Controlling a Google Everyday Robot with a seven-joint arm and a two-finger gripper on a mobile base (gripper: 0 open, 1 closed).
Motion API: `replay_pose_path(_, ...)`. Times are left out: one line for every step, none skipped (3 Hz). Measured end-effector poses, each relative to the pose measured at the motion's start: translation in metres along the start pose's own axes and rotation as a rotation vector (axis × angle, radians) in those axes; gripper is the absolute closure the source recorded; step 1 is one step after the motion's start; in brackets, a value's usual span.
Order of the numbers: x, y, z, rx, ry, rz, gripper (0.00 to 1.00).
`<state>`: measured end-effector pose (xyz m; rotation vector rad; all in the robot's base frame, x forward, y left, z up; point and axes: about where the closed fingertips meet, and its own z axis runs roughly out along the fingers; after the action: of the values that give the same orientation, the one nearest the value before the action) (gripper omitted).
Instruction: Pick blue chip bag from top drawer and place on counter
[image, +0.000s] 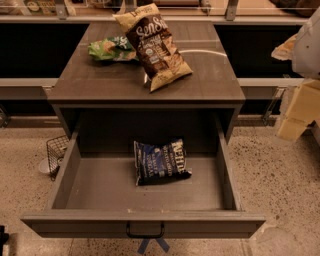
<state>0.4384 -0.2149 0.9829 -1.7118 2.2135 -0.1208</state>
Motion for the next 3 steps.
replay_pose_path(0.000,0.000,0.000,0.000,0.000,0.000,0.00)
replay_pose_path(0.005,0.005,0.024,-0.008,-0.053,0.037,0.00)
replay_pose_path(0.014,0.032,0.110,-0.114,-0.206,0.082,0.00)
